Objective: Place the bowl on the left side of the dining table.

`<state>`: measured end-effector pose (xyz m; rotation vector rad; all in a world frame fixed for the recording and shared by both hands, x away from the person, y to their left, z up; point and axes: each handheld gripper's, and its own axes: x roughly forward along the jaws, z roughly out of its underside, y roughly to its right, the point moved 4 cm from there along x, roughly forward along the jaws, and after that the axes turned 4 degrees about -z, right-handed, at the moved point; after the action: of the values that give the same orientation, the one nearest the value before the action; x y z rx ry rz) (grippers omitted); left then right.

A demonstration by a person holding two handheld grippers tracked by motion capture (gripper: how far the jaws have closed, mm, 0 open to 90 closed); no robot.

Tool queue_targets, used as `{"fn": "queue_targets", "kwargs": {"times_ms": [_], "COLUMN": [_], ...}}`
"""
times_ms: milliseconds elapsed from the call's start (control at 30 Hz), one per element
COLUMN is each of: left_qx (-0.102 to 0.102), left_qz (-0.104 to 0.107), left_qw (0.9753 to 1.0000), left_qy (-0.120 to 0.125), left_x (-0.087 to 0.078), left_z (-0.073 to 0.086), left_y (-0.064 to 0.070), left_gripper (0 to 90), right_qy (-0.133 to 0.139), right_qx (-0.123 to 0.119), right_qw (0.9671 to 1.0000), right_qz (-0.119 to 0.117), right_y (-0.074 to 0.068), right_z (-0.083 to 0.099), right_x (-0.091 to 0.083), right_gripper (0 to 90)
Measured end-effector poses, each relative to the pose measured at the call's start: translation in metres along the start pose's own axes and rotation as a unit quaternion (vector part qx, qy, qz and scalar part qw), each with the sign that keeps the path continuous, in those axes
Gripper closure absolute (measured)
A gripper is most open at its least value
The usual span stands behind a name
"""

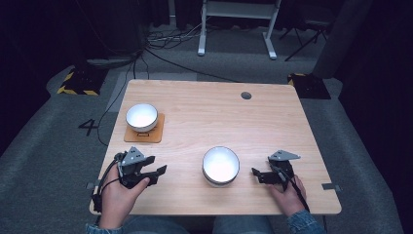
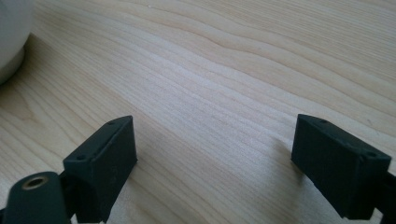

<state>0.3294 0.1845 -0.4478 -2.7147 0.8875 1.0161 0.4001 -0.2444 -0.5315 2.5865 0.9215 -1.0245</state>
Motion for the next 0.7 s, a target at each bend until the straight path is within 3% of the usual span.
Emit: {"fn": "queue_targets", "kwargs": {"times_ms": [467,700], "left_qx": [0.002,0.022], "left_qz": [0.011,0.013], "left_qw": [0.9988,0.9972], "left_qy": [-0.048,-0.07], "left_x": [0.038,0.056], "left_z": [0.018,0.025], "left_y": [0.011,0.02], "left_gripper": [42.1,40.9], "right_qy": [0.001,0.001], "right_qx": [0.001,0.0], "right_qw": [1.0,1.0], "right_qz": [-0.001,0.001], "right_y": [0.0,0.0], "right_z": [0.0,0.0], "right_x": [0.0,0.0], "right_gripper": [14.2,14.2]}}
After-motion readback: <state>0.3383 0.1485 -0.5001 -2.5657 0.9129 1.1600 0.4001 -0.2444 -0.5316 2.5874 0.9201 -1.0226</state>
